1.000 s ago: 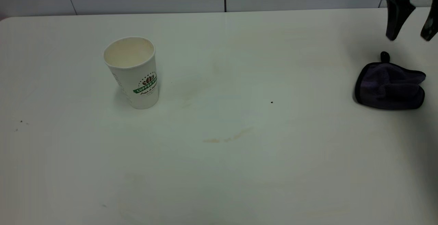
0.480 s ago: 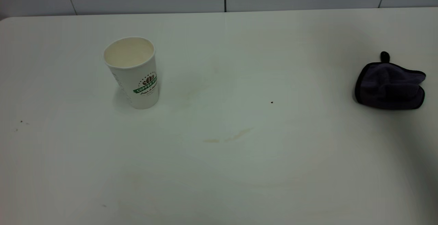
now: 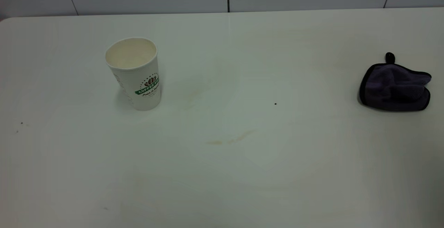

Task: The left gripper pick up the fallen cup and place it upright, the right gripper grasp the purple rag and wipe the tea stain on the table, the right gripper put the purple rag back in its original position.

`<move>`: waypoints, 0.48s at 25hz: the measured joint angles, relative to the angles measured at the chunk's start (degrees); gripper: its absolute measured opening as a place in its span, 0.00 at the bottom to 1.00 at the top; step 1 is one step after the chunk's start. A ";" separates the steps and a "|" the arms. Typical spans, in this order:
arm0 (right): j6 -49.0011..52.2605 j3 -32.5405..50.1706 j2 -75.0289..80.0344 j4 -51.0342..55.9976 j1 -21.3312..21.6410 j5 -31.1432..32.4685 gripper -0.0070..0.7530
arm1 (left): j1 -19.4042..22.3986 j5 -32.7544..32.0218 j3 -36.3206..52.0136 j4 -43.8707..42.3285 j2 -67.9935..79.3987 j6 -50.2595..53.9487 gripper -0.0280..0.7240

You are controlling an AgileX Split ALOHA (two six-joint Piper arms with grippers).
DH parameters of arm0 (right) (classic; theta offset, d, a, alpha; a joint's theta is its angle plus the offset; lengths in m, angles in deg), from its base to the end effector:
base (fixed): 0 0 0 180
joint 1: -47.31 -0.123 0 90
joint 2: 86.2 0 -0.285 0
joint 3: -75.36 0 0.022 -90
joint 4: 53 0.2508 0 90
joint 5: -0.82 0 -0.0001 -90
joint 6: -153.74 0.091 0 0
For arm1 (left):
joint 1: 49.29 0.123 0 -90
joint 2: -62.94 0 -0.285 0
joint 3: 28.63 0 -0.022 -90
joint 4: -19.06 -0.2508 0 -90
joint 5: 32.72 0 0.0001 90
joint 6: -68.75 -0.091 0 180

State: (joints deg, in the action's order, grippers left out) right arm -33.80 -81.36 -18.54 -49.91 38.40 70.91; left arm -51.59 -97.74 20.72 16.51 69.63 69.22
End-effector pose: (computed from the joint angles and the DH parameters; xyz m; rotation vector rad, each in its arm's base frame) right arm 0.1695 0.0312 0.3185 -0.3883 2.7832 0.0812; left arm -0.0093 0.0040 0.2676 0.0295 2.1119 0.0250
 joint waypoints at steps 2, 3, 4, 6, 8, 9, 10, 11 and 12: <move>0.60 5.40 -6.39 0.00 0.00 -0.99 0.93 | 0.00 0.00 0.00 0.00 0.00 0.00 0.73; 0.90 8.14 -9.74 0.00 0.00 -1.82 0.93 | 0.00 0.00 0.00 0.00 0.00 0.00 0.73; 1.36 10.74 -12.96 0.00 0.00 -2.88 0.92 | 0.00 0.00 0.00 0.00 0.00 0.00 0.73; 2.51 15.01 -18.42 -0.05 0.00 -5.05 0.92 | 0.00 0.00 0.00 0.00 0.00 0.00 0.73; 3.46 18.87 -23.25 -0.34 0.00 -6.71 0.91 | 0.00 0.00 0.00 0.00 0.00 0.00 0.73; 3.94 20.24 -24.94 -0.56 0.00 -6.97 0.91 | 0.00 0.00 0.00 0.00 0.00 0.00 0.73; 4.31 21.68 -26.85 -0.72 0.00 -7.35 0.91 | 0.00 0.00 0.00 0.00 0.00 0.00 0.73; 4.51 23.00 -28.66 -1.01 0.00 -7.86 0.91 | 0.00 0.00 0.00 0.00 0.00 0.00 0.73; 4.67 24.21 -30.32 -1.27 0.00 -8.36 0.90 | 0.00 0.00 0.00 0.00 0.00 0.00 0.73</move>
State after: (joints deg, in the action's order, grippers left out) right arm -29.13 -57.15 -48.87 -51.19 38.40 62.55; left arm -51.59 -97.74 20.72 16.51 69.63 69.22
